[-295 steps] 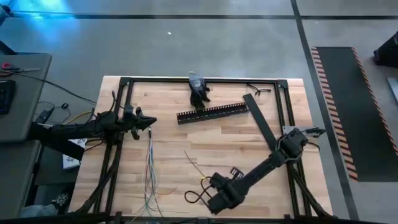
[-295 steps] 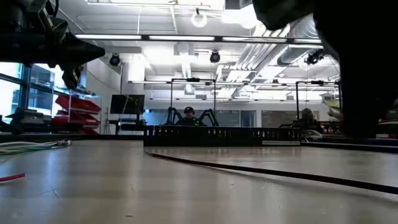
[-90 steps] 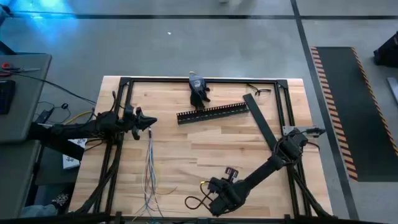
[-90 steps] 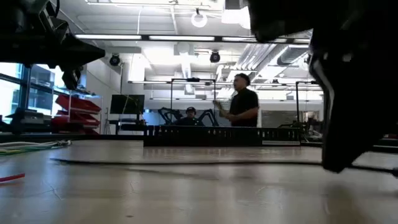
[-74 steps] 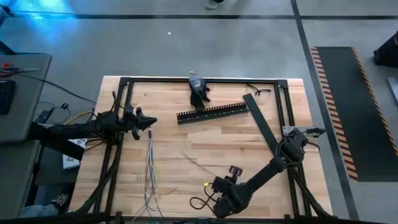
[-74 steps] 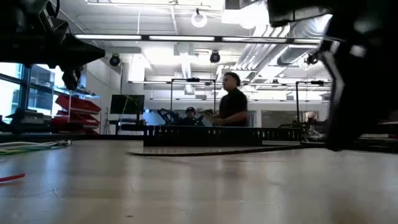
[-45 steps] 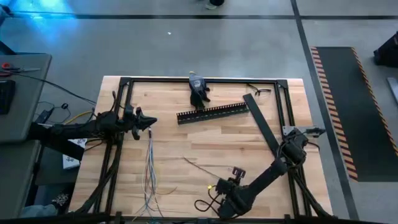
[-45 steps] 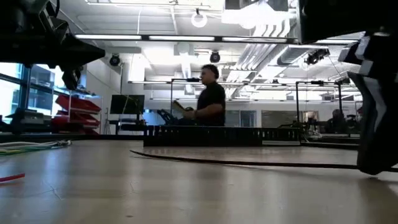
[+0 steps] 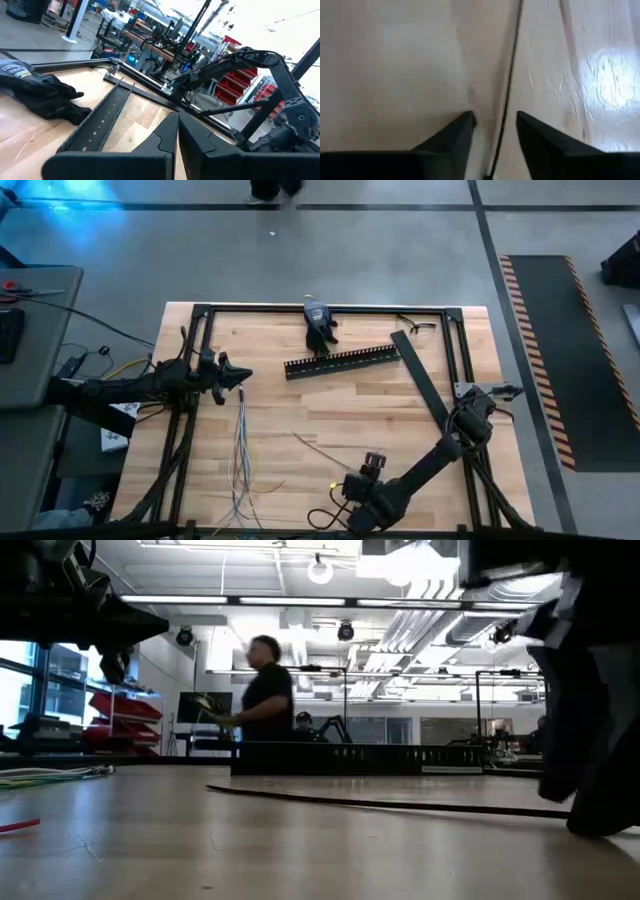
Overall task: Ziptie cables
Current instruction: Move the black zip tie to the bottom center of the table
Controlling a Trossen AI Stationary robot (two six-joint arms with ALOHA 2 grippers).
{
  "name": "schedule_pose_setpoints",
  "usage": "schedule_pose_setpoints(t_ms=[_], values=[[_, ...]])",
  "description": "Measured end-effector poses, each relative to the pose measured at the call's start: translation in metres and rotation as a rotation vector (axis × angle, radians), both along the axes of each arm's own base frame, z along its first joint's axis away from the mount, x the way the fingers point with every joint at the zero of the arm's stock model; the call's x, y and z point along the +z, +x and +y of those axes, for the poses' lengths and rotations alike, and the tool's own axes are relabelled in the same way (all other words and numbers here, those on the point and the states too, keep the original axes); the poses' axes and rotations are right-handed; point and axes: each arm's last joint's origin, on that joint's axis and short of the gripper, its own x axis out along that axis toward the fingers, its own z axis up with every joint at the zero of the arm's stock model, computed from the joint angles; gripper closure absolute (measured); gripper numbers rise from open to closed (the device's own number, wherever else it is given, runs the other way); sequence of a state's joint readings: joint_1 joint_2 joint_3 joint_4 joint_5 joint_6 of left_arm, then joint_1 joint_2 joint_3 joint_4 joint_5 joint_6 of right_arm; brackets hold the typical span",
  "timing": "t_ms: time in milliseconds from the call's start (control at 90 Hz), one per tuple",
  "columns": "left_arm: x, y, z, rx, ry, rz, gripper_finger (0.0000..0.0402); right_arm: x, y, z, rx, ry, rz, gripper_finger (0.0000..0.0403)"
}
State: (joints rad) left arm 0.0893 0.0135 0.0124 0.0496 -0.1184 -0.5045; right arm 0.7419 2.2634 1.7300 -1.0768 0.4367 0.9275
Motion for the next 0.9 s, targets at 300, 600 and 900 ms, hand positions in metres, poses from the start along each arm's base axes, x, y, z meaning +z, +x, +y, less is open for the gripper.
schedule_pose_setpoints(t_ms=[300, 600, 900], values=[[0.0, 0.0, 0.0, 0.001, 0.0, 0.0, 0.0402, 0.009, -0.008, -0.018, -0.207, -0.057, -0.024, 0.0273], [0.0, 0.0, 0.0, 0.001, 0.0, 0.0, 0.0402, -0.02, -0.001, -0.027, -0.242, 0.051, -0.096, 0.0391], [0.0, 0.0, 0.0, 0.0, 0.0, 0.0, 0.0402, -0.018, -0.005, -0.014, -0.179, -0.003, -0.161, 0.0401]])
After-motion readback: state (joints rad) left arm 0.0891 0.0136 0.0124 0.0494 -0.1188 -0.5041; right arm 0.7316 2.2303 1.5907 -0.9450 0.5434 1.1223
